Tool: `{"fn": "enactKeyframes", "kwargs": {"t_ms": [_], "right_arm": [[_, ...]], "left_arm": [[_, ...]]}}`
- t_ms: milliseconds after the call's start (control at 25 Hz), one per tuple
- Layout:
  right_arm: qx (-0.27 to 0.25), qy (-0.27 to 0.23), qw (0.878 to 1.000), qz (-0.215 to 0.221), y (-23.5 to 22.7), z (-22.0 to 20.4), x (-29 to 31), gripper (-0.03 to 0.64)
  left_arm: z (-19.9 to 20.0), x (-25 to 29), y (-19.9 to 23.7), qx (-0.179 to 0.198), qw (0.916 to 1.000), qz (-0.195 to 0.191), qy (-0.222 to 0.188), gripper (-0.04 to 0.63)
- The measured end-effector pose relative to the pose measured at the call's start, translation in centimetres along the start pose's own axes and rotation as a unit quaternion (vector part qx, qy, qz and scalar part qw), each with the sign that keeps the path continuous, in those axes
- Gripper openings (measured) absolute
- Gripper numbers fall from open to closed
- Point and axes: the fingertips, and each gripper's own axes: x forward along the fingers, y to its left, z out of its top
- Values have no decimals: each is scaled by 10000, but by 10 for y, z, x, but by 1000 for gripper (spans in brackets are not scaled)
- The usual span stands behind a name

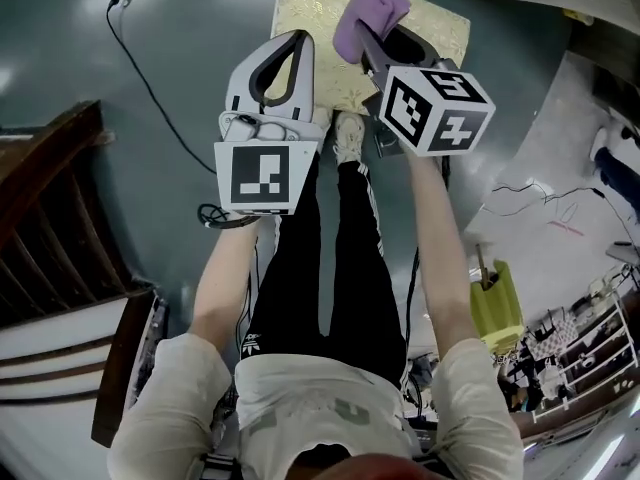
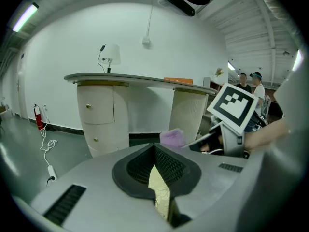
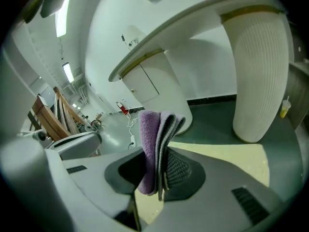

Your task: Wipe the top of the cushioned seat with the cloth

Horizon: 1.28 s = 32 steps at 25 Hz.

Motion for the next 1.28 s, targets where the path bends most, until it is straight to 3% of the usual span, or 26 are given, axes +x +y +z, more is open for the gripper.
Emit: {"fn": "enactKeyframes", "kwargs": {"t_ms": [320,520,720,1040,1280], "right_arm": [[428,673,9959,417,30,-7,99,94],[569,923,9926,555,38,-10,127,94],[531,1111,9916,388,20,-11,133,91],[477,1218,9909,310,6,-15,125,91],[413,1235,9914,96,-34,-16,95,91]], "left_arm": [[-27,-11,48,1,9989,305,355,6],[-31,-15,55,30,9983,408,422,6],[-28,-8,41,-124,9979,466,441,6],[-33,-5,19,-45,9979,255,586,5],[-32,6,1,50,9975,209,667,6]]}}
